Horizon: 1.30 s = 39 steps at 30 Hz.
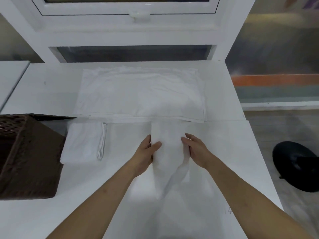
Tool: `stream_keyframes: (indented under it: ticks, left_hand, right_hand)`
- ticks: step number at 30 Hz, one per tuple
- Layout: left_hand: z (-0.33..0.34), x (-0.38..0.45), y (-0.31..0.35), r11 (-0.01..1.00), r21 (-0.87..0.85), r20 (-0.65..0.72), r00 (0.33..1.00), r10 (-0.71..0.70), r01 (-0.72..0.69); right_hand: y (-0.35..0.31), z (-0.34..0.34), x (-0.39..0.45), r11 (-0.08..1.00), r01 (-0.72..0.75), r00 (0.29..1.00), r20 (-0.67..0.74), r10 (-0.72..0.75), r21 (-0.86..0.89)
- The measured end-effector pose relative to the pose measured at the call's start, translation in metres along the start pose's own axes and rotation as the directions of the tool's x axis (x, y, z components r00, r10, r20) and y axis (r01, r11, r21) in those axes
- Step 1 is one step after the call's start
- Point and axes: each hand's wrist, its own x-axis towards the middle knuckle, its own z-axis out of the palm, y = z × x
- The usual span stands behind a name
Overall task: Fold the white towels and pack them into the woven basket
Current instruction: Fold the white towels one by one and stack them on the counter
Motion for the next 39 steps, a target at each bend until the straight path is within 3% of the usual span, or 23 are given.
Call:
stream_keyframes:
  ticks: [4, 7, 10, 12, 14, 17, 19, 22, 23, 26, 29, 32, 37, 39]
  left_hand:
    - [0.002, 0.001, 0.028, 0.973, 0.19, -0.126, 0.979, 0.16, -0.135]
    - [-0.002, 0.004, 0.039, 0.878, 0.413, -0.202, 0.915, 0.348, -0.242]
    - [-0.015, 0.001, 0.033, 0.744, 0.597, -0.136, 0.876, 0.462, -0.299]
    - [-0.027, -0.006, 0.014, 0.591, 0.751, -0.052, 0.866, 0.498, -0.295]
    - [-0.046, -0.011, -0.017, 0.453, 0.84, 0.057, 0.878, 0.475, -0.3]
    - [-0.058, -0.022, -0.065, 0.482, 0.851, 0.059, 0.951, 0.302, -0.206]
    - [-0.059, -0.027, -0.089, 0.493, 0.854, 0.063, 0.975, 0.214, -0.164]
    - [-0.05, -0.039, -0.111, 0.369, 0.885, 0.222, 0.954, 0.2, -0.284]
    - [-0.05, -0.04, -0.117, 0.38, 0.885, 0.224, 0.961, 0.163, -0.271]
    - [-0.056, -0.042, -0.122, 0.446, 0.883, 0.118, 0.989, 0.091, -0.146]
    - [-0.064, -0.037, -0.125, 0.442, 0.882, 0.073, 0.974, 0.214, -0.163]
    - [-0.056, -0.023, -0.118, 0.516, 0.856, -0.108, 0.962, 0.252, -0.039]
    - [-0.035, 0.009, -0.103, 0.559, 0.807, -0.381, 0.891, 0.247, 0.19]
    - [-0.029, 0.023, -0.098, 0.532, 0.8, -0.444, 0.87, 0.214, 0.278]
  right_hand:
    - [-0.032, 0.003, -0.011, 0.99, 0.135, 0.991, 0.01, -0.135, -0.04]
    - [-0.055, 0.009, -0.023, 0.955, 0.252, 0.968, 0.046, -0.248, -0.154]
    - [-0.06, 0.011, -0.037, 0.899, 0.332, 0.941, 0.032, -0.338, -0.287]
    - [-0.046, 0.003, -0.044, 0.793, 0.372, 0.911, 0.028, -0.41, -0.483]
    - [-0.017, -0.01, -0.049, 0.662, 0.383, 0.882, 0.042, -0.469, -0.644]
    - [0.041, -0.03, -0.053, 0.445, 0.348, 0.88, 0.123, -0.459, -0.825]
    - [0.078, -0.044, -0.053, 0.38, 0.319, 0.917, 0.181, -0.355, -0.868]
    - [0.106, -0.057, -0.058, 0.285, 0.249, 0.963, 0.205, -0.175, -0.926]
    - [0.109, -0.058, -0.06, 0.264, 0.225, 0.972, 0.195, -0.135, -0.938]
    - [0.104, -0.053, -0.067, 0.324, 0.207, 0.978, 0.189, -0.087, -0.923]
    - [0.093, -0.042, -0.066, 0.45, 0.184, 0.982, 0.138, -0.132, -0.874]
    - [0.083, -0.028, -0.057, 0.546, 0.158, 0.977, 0.051, -0.206, -0.823]
    - [0.076, -0.008, -0.03, 0.564, 0.052, 0.955, -0.125, -0.27, -0.824]
    - [0.077, -0.005, -0.019, 0.569, -0.013, 0.943, -0.2, -0.267, -0.822]
